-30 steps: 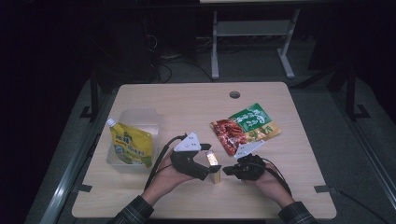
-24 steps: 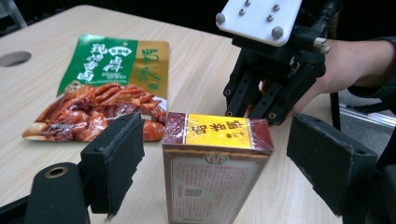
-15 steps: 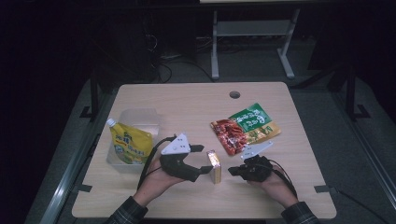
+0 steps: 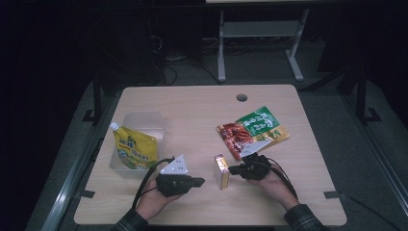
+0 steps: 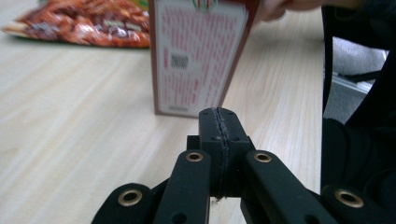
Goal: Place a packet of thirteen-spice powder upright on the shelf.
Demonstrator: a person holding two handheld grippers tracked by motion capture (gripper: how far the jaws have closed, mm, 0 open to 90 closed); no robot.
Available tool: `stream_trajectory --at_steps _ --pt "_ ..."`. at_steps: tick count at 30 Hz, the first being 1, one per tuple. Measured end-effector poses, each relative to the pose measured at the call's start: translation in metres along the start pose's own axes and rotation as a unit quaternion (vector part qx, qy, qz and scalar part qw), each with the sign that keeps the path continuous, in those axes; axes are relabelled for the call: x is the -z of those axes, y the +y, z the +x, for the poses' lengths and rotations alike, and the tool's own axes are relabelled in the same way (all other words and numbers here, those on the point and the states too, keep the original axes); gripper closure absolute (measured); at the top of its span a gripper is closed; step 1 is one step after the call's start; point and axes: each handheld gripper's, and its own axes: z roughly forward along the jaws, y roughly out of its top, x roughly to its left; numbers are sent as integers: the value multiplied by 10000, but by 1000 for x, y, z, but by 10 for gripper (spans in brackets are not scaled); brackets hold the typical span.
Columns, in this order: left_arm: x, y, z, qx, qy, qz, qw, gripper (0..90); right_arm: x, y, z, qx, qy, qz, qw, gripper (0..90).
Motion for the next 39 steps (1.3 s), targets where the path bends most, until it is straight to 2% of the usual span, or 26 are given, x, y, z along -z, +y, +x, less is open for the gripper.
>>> stream_trajectory --at_steps 3,4,5,7,9,14,17,18,24,32,36,39 --pt "-13 -3 0 9 -79 39 10000 897 -6 4 -6 -61 58 -78 9999 900" --pt "-18 -3 0 -25 -102 57 9999 897 -7 5 -7 -97 64 -27 9999 900" --pt "-23 -3 -1 -73 -106 84 9999 897 -9 6 -8 -34 30 -24 10000 900" --pt "-31 -3 -2 -125 -119 105 9998 897 -12 7 -10 -67 55 -49 10000 900" --pt "-38 -4 -4 -95 -140 99 9998 897 -15 9 -12 -35 78 -44 10000 900" --pt "-49 -6 -4 -177 -158 190 9995 897 -23 9 -12 -14 264 -58 9996 900" --pt "-55 -6 -4 -247 -118 256 9993 897 -27 11 -11 32 297 -32 9995 900" --pt "-56 -6 -4 -296 -112 294 9991 897 -28 11 -10 49 321 2 9995 900" --pt "-61 -6 -2 -277 -61 303 9991 897 -33 14 -9 84 429 -9 9990 900" --pt "-64 -3 -3 -260 -30 181 9995 897 -41 17 -9 193 628 3 9978 900" --pt "-68 -2 -3 -274 -28 209 9994 897 -40 17 -10 207 668 -14 9975 900" --pt "-68 -2 -4 -280 -31 185 9994 896 -38 17 -12 183 555 -36 9983 900"
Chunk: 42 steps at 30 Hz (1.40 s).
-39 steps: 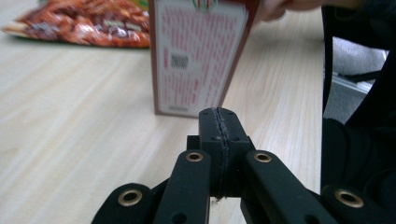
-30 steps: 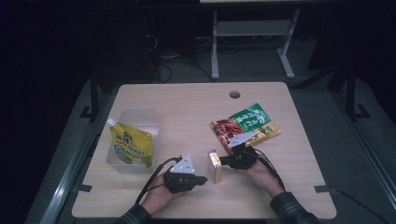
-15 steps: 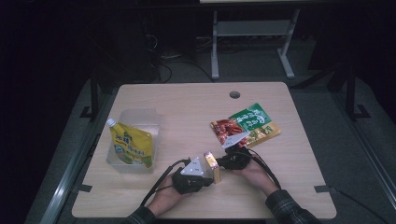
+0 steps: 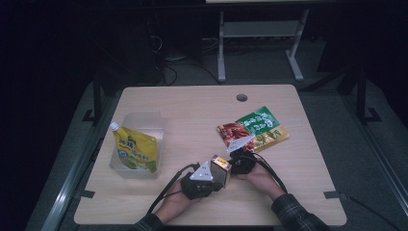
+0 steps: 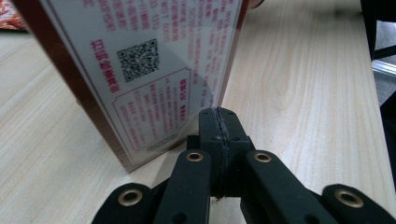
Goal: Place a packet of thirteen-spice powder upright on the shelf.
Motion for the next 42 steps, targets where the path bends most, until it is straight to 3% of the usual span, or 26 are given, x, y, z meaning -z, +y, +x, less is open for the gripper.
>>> stream_trajectory --at_steps 3,5,8,10,17,24,29,32,37,42 --pt "3 1 1 35 -6 -19 10000 894 6 -1 -2 -36 -230 -22 9997 900" --pt "6 0 0 112 -18 -56 9999 848 13 -2 -2 -75 -386 -9 9992 871" --pt "11 0 0 160 -61 -35 9998 770 25 -6 0 -218 -625 -46 9978 733" --pt "14 -1 0 196 -91 9 9998 725 33 -10 1 -315 -945 -18 9950 627" --pt "29 -7 0 180 -97 179 9996 578 54 -22 10 -508 -1154 33 9920 524" --pt "54 -17 6 317 -119 278 9990 461 74 -35 24 -615 -1108 -73 9919 486" --pt "71 -33 10 394 0 355 9986 412 83 -43 35 -655 -1072 -97 9920 475" --pt "81 -41 9 450 60 380 9982 401 86 -46 45 -601 -935 -172 9937 463" --pt "85 -44 10 502 106 360 9980 396 82 -36 59 -431 -682 -365 9961 427" --pt "82 -43 8 456 83 407 9981 386 75 -23 62 -330 -592 -494 9965 415"
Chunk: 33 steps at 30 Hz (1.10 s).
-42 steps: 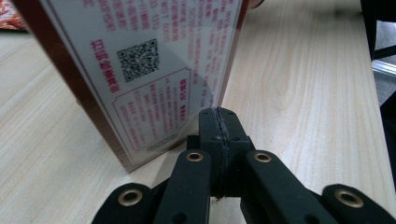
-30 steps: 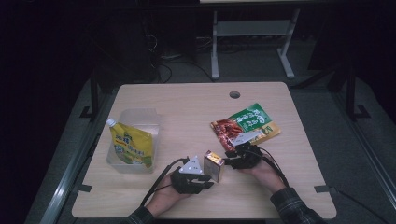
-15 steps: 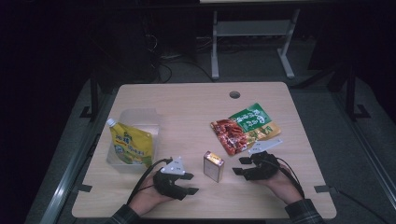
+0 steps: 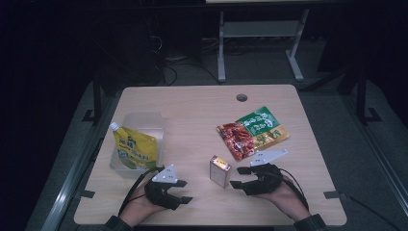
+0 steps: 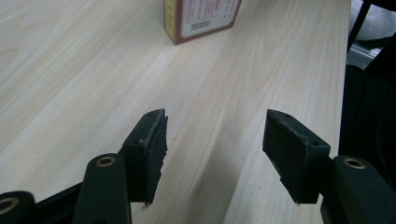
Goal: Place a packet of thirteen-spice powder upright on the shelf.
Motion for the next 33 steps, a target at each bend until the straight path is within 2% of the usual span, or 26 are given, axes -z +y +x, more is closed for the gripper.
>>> stream_trajectory --at_steps 1,9,13,17,19,22,25,29,33 --pt "-2 0 -1 66 -10 -62 10000 380 -2 3 1 -15 9 -16 10000 414" --pt "0 -1 0 -41 4 6 10000 378 -24 20 3 141 68 -32 9999 416" --pt "1 -1 -1 -10 -24 -18 10000 378 -35 22 5 147 30 88 9998 450" --pt "0 -1 -2 1 -26 -5 10000 381 -40 22 5 232 11 87 9997 488" --pt "-1 -1 -2 -8 -28 -2 10000 383 -42 23 5 177 -3 100 9998 493" --pt "0 0 -2 -27 -28 -7 10000 384 -41 23 5 269 -22 48 9996 489" --pt "0 0 -1 -42 -42 16 10000 386 -37 27 5 259 -31 -63 9996 509" --pt "0 0 -2 -27 -51 -10 10000 387 -33 31 4 270 -12 -148 9995 557" --pt "0 0 -2 -15 -56 -28 10000 386 -31 32 4 312 -43 -194 9993 648"
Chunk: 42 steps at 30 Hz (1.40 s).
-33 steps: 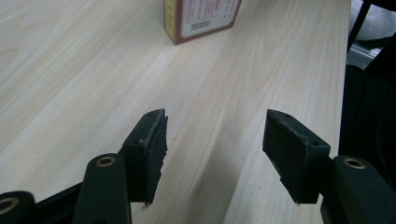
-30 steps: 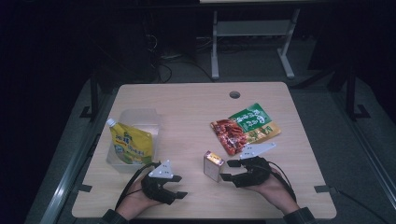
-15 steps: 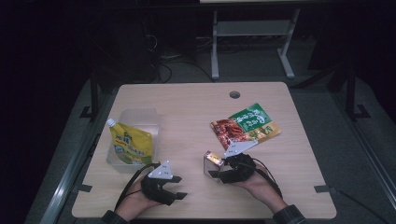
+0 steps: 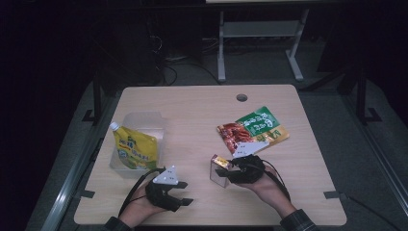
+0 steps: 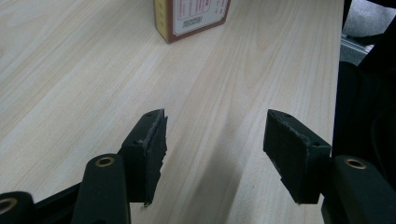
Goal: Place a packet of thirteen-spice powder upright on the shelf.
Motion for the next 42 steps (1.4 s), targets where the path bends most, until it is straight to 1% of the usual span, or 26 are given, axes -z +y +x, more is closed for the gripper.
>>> stream_trajectory --at_steps 2,8,9,10,16,18,19,22,25,26,28,31,32,34,35,36,37,38,40,41,42 --pt "0 0 0 -1 -5 8 10000 387 0 1 -1 55 -16 -12 10000 664" --pt "0 0 0 -18 -16 -6 10000 383 -1 6 0 203 24 30 9998 667" --pt "0 0 0 -12 -25 -10 10000 382 -1 8 1 182 21 69 9998 668" --pt "0 0 0 1 -25 -24 10000 380 -1 10 0 262 20 71 9996 668" --pt "3 1 -1 -63 21 -82 9999 366 -6 25 -9 447 200 104 9987 669" --pt "4 2 -1 -94 65 -73 9999 354 -10 29 -13 477 265 107 9985 669" --pt "5 2 -1 -69 77 -75 9999 347 -13 32 -16 491 307 120 9983 669" --pt "6 2 1 11 87 -180 9998 339 -20 41 -20 560 358 106 9977 669" --pt "7 0 2 79 95 -170 9998 331 -27 50 -22 724 411 122 9965 670" --pt "6 0 2 105 111 -151 9998 331 -30 54 -23 786 473 138 9957 670" --pt "6 -1 2 60 120 -111 9998 331 -34 61 -24 899 583 144 9941 670" --pt "5 -2 2 33 76 -106 9999 331 -40 71 -26 1030 620 169 9926 670" --pt "5 -2 2 59 64 -117 9999 331 -42 74 -26 1077 618 156 9921 670" --pt "5 -2 3 8 35 -86 10000 331 -47 79 -27 1087 657 146 9918 670" --pt "5 -2 3 4 31 -92 10000 331 -49 81 -27 1127 657 153 9913 670" --pt "5 -2 3 -1 31 -77 10000 331 -51 83 -27 1118 694 170 9912 670" --pt "5 -2 3 -16 4 -68 10000 331 -54 86 -29 1195 697 161 9903 670" --pt "4 -2 3 -48 0 -44 10000 331 -57 88 -28 1169 718 158 9904 670" --pt "3 -3 2 9 -39 -35 10000 331 -63 93 -28 1193 753 167 9899 669" --pt "3 -3 2 0 -47 -44 10000 331 -65 95 -28 1164 773 162 9901 670" --pt "3 -3 1 -6 -49 -35 10000 331 -67 97 -28 1205 773 163 9896 670"
